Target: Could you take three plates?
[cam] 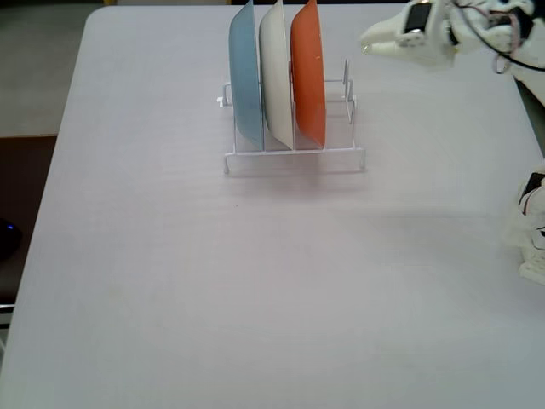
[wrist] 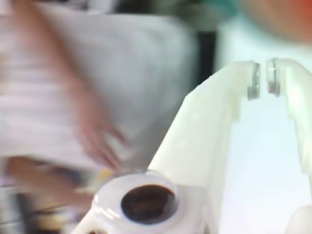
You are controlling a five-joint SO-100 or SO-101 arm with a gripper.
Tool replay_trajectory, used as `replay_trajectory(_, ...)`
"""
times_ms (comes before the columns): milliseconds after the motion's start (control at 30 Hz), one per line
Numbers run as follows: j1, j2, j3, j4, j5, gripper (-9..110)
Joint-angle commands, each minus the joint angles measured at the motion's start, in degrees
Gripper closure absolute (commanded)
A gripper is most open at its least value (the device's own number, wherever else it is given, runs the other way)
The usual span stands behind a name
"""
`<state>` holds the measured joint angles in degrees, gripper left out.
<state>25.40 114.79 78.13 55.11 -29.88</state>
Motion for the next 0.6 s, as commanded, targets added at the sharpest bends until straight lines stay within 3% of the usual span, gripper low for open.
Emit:
replay_trajectory(0, 3.16, -4.83, -5.45, 0.09, -5.45, 79)
replay_trajectory(133, 4.57, -11.16, -10.46, 0.09, -10.46, 63)
replay_trajectory(233, 4.66, -13.97, -13.45, 0.09, -12.04, 59)
replay_trajectory(400, 4.66, -18.98, -17.58, 0.18, -12.74, 58)
replay_trajectory(567, 3.96, -24.87, -24.43, 0.79, -12.83, 66)
